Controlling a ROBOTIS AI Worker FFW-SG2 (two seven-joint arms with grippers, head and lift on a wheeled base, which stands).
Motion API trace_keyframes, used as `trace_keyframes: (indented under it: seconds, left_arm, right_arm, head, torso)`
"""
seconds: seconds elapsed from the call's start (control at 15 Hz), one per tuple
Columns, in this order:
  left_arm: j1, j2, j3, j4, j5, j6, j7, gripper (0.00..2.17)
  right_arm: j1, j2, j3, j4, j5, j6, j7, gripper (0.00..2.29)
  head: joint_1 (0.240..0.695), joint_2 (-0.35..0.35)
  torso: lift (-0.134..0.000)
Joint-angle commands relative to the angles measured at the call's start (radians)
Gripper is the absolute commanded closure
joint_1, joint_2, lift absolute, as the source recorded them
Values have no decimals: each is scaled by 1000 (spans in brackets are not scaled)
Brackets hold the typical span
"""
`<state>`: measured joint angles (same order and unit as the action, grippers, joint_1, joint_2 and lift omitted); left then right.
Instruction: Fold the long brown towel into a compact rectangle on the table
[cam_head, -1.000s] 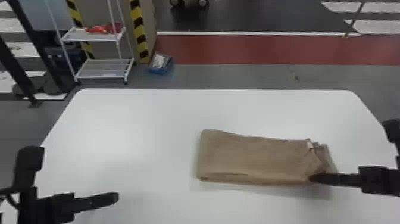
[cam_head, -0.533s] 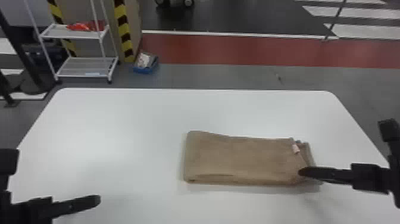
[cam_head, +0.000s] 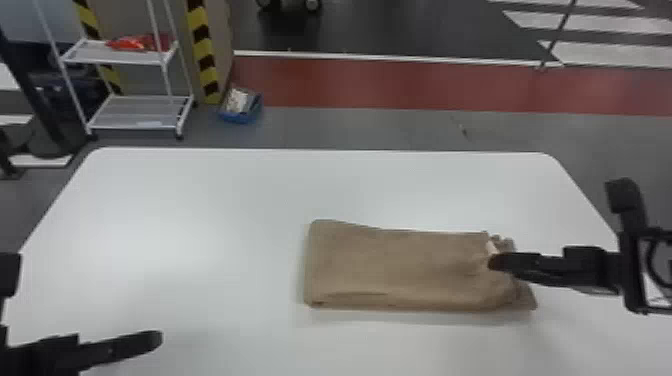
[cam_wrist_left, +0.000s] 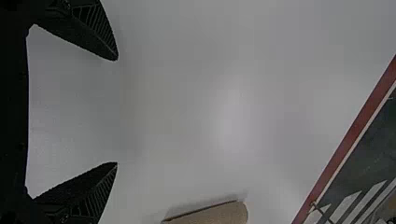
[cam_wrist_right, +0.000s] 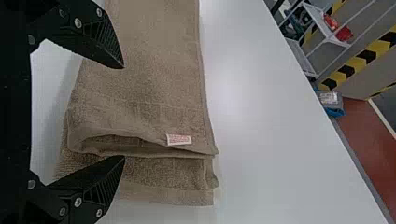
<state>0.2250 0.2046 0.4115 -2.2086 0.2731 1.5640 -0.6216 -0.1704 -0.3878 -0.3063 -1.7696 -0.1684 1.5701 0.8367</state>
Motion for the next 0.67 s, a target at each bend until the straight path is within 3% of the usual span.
trace_keyframes:
  seconds: [0.0,0.6]
  left_arm:
    - [2,1,4,0,1,7,-1,80]
    - [2,4,10,6,3,7,-4,80]
  right_arm:
    - [-41,9,44,78,44,2,-2,235]
    - [-136,37,79,196,72,2,-53,289]
  head:
    - [695,-68]
    - [695,-53]
  torso:
    - [-123]
    - [-123]
